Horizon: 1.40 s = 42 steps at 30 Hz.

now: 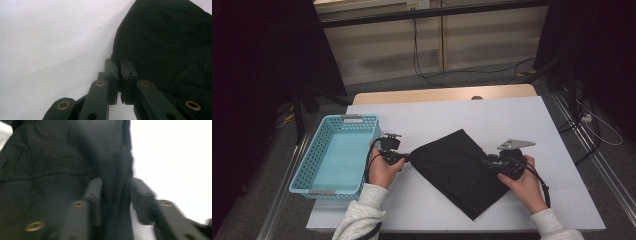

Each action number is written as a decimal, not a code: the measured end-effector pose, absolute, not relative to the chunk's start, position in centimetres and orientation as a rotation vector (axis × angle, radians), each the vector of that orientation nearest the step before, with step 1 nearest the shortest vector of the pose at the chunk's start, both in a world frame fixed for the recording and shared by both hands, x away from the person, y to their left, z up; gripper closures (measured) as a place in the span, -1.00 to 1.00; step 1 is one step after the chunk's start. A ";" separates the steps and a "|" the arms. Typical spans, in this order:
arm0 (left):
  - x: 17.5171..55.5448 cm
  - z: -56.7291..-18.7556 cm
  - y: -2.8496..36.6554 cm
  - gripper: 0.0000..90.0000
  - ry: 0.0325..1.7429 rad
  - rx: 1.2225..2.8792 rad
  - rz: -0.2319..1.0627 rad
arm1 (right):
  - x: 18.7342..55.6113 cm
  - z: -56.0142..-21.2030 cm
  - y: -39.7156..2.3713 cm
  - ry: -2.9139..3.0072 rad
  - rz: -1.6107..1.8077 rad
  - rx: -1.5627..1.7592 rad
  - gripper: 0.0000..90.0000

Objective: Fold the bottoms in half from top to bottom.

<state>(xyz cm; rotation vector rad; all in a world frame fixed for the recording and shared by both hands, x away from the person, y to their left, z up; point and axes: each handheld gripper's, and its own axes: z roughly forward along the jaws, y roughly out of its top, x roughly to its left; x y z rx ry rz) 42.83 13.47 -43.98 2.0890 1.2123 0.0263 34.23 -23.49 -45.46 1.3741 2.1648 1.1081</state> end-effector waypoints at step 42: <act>43.0 -43.7 13.8 0.24 1.198 2.086 0.092 | 30.5 -46.9 -23.5 2.218 1.185 1.459 0.78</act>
